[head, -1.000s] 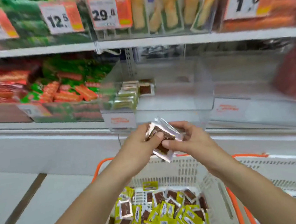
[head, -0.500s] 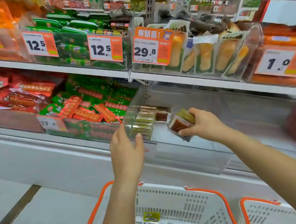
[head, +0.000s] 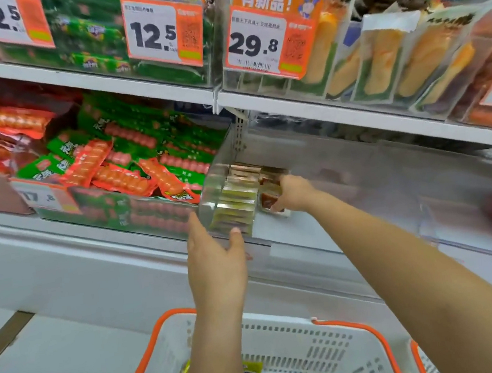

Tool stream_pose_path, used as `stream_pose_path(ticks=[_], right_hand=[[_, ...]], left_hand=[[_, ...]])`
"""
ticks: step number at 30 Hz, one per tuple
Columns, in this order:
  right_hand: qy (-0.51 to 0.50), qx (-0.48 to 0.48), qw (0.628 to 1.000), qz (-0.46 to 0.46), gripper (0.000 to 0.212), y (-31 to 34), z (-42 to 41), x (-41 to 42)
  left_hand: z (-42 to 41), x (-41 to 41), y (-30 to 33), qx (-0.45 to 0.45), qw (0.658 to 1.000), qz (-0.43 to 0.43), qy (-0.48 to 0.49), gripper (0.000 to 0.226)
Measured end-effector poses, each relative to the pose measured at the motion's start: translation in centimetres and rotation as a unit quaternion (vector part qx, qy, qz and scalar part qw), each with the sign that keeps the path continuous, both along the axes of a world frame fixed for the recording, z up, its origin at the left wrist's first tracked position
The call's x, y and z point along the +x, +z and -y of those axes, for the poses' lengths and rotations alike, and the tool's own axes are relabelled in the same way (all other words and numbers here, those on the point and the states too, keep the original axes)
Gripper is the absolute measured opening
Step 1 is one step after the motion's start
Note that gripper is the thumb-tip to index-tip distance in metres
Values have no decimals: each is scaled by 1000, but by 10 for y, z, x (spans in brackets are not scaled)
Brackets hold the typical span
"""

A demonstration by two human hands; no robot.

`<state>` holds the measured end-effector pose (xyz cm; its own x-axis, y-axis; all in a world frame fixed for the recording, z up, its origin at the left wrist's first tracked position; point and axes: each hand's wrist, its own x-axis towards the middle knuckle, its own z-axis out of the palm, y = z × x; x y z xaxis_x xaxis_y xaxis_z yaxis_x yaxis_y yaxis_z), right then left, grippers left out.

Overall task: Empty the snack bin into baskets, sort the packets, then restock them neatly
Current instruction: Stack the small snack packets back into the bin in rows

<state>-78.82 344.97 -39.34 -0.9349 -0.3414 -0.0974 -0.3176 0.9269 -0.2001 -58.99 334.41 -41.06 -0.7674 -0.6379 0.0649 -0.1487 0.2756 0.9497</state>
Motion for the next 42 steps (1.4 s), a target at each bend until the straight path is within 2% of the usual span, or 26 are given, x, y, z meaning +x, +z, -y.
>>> stream_pose_path(ticks=[6, 12, 18, 20, 23, 27, 30, 33, 37, 39, 42], right_hand=[[-69, -75, 995, -4, 74, -10, -4, -4], [-185, -175, 966, 51, 70, -11, -9, -7], [-221, -281, 927, 114, 54, -13, 1, -9], [-215, -273, 930, 121, 46, -14, 4, -9], [-202, -265, 934, 126, 24, -14, 6, -8], [-203, -287, 924, 151, 16, -13, -2, -10], [-205, -300, 918, 162, 27, -13, -2, -7], [-183, -272, 928, 175, 44, -6, -3, 3], [-169, -238, 948, 125, 52, 22, -15, 23], [-153, -296, 941, 68, 54, 39, -26, 38], [-87, -466, 880, 16, 35, 65, -50, 87]], left_hand=[[4, 2, 0, 5, 1000, 1, -7, 74], [4, 5, 0, 11, 1000, -2, -12, 74], [4, 5, -1, 13, 1000, -1, -18, 73], [4, 4, -2, 13, 1000, -1, -16, 74], [4, 3, -2, 15, 1000, 1, -13, 73], [3, 3, -1, 13, 1000, 3, -10, 73], [3, 4, -1, 16, 1000, 4, -12, 74], [4, 7, 1, 18, 1000, 14, -19, 73], [3, 15, 10, 11, 999, 28, -24, 73], [2, 20, 17, -7, 999, 26, -25, 71], [3, 29, 33, -32, 999, -3, 3, 61]])
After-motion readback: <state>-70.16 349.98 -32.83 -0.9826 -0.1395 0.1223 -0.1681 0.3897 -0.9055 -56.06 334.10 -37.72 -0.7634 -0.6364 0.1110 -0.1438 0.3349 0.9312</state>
